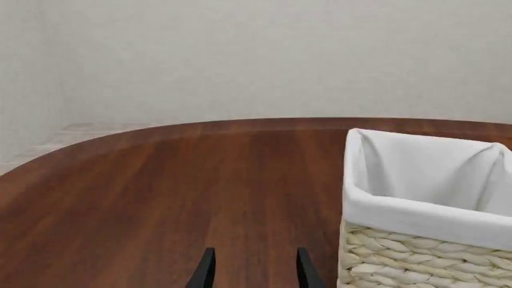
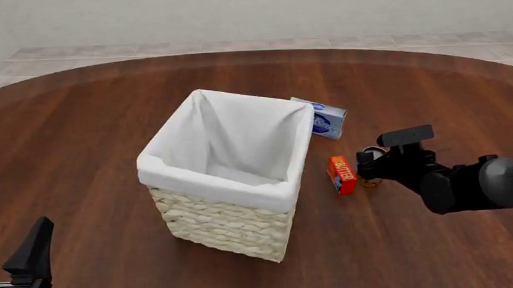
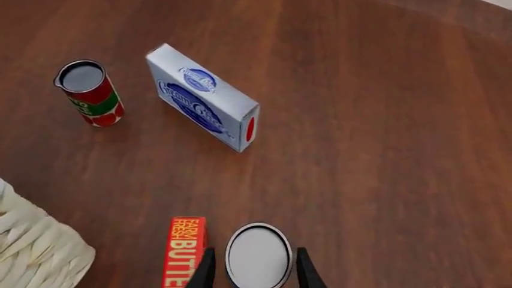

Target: Pick up the alphabet soup and put it in the basket.

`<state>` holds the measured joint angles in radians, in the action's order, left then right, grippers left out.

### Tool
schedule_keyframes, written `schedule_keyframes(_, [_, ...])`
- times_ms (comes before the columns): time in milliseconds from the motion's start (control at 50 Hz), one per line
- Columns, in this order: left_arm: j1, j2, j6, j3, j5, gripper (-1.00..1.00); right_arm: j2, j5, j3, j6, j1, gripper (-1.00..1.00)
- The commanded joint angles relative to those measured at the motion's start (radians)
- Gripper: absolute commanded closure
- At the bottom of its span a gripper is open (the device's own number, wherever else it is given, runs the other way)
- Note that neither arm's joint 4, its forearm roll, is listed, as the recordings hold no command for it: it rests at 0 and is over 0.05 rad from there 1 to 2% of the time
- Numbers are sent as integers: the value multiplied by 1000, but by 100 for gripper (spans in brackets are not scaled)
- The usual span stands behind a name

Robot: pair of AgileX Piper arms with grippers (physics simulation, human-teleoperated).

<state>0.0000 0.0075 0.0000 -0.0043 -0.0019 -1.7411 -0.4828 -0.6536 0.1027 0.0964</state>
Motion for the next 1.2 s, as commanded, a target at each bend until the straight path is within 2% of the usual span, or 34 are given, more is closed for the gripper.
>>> schedule_keyframes(20, [0,0,0,0,0,-100,-3,10,-8,14,-16,-100])
schedule_keyframes(700, [0,0,0,0,0,-100,-56,12,-6,-4,4,-100])
schedule_keyframes(1200, [0,0,0,0,0,-100,-93,33,-32,6,-25,-100])
